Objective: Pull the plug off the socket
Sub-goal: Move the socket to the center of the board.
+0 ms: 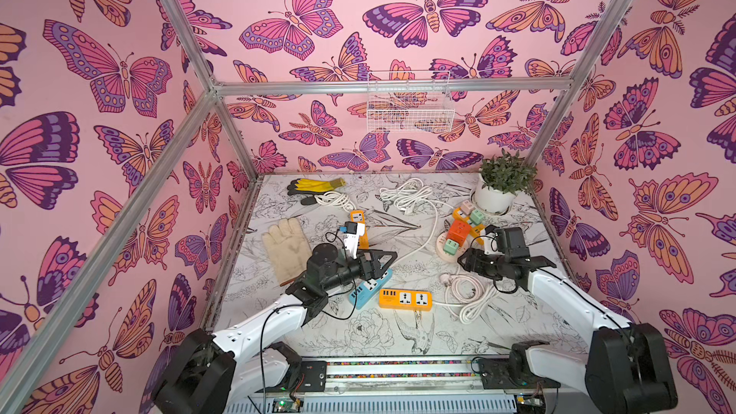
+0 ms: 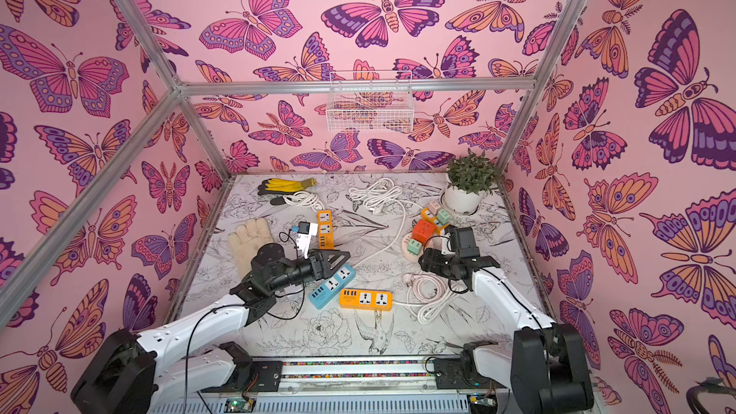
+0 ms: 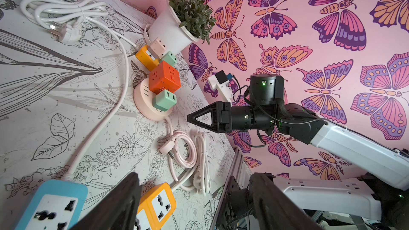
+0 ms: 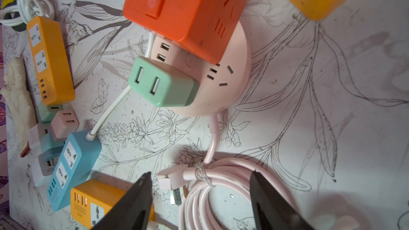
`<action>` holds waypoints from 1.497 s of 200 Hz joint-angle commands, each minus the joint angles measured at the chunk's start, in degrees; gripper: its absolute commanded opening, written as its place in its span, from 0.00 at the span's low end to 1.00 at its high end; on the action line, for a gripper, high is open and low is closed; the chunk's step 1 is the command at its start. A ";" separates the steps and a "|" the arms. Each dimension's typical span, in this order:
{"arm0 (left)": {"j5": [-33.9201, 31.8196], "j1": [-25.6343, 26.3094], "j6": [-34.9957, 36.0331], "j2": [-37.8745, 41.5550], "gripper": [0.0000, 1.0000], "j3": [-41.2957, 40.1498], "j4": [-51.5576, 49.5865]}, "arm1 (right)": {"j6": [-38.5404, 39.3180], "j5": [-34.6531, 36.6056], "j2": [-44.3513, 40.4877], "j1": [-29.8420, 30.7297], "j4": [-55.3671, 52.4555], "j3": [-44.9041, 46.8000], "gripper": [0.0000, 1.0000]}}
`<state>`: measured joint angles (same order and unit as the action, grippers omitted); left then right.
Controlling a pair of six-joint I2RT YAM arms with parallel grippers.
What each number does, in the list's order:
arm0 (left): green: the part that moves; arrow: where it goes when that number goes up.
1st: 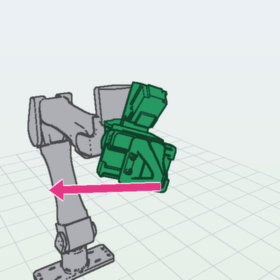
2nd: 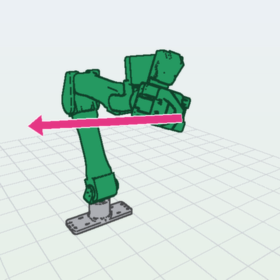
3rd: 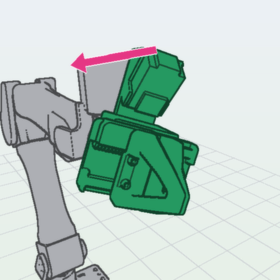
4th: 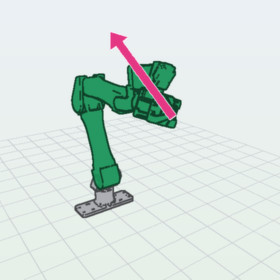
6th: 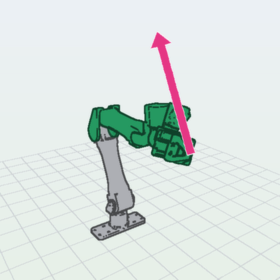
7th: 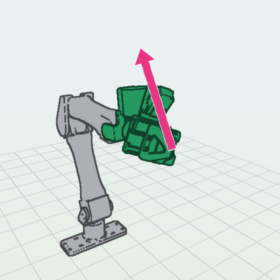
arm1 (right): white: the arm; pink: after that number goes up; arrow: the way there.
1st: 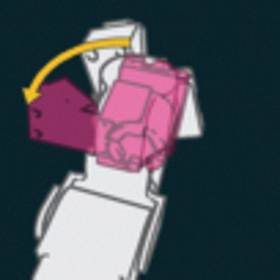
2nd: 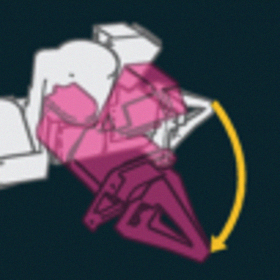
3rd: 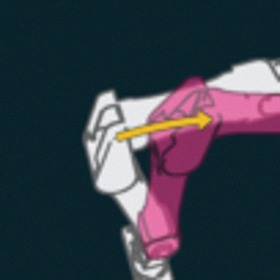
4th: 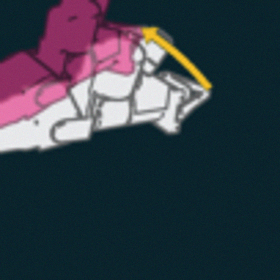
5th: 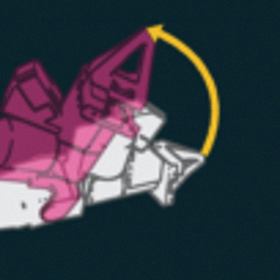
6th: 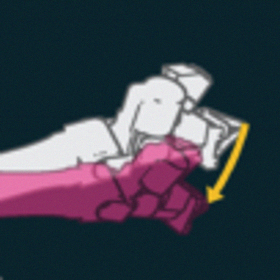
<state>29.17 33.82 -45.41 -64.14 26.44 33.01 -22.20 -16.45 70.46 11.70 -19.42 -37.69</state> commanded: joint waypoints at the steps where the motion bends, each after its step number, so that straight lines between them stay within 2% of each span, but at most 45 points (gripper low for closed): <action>1: 1.67 0.48 1.41 -1.21 0.83 1.30 1.33 | 4.16 0.49 3.72 -0.16 -2.73 -3.49 0.72; 32: 2.84 0.58 1.99 -2.95 0.83 1.86 1.35 | 4.26 3.73 9.07 1.41 -5.96 -7.39 0.61; 36: 2.92 0.57 1.99 -3.07 0.83 1.93 1.39 | 3.91 4.14 9.44 1.56 -5.94 -7.48 0.57; 55: 2.79 0.59 1.97 -3.12 0.83 1.86 1.53 | 1.06 4.72 11.12 1.83 -4.97 -7.48 0.55; 61: 2.80 0.59 1.99 -3.18 0.82 1.78 1.58 | 0.41 4.61 11.92 1.99 -4.97 -7.69 0.50; 103: 2.82 0.66 2.07 -3.45 0.82 1.91 1.61 | 0.03 3.26 16.96 2.97 -4.95 -9.04 0.45; 152: 2.56 0.68 2.17 -3.21 0.82 1.69 1.61 | 1.52 4.18 22.77 5.66 -6.01 -11.95 0.33; 163: 2.53 0.61 2.25 -3.10 0.82 1.54 1.61 | 1.43 4.47 23.14 6.41 -5.99 -11.97 0.31; 170: 2.44 0.72 2.33 -2.97 0.82 1.56 1.61 | 1.24 4.65 23.31 6.95 -5.89 -11.88 0.27; 223: 2.03 0.65 2.50 -2.75 0.83 1.25 1.61 | -3.53 6.52 21.34 11.36 -2.09 -8.80 0.23; 229: 2.01 0.61 2.51 -2.66 0.82 1.16 1.61 | -4.19 6.66 20.89 12.04 -1.64 -8.27 0.19; 299: 1.42 0.78 3.42 -2.95 0.82 1.03 1.60 | -11.95 8.36 16.08 20.54 4.55 -2.44 0.16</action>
<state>30.61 34.20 -43.72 -67.11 27.20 33.08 -30.57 -8.56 87.59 29.15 -15.94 -41.58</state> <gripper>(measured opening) 0.823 0.158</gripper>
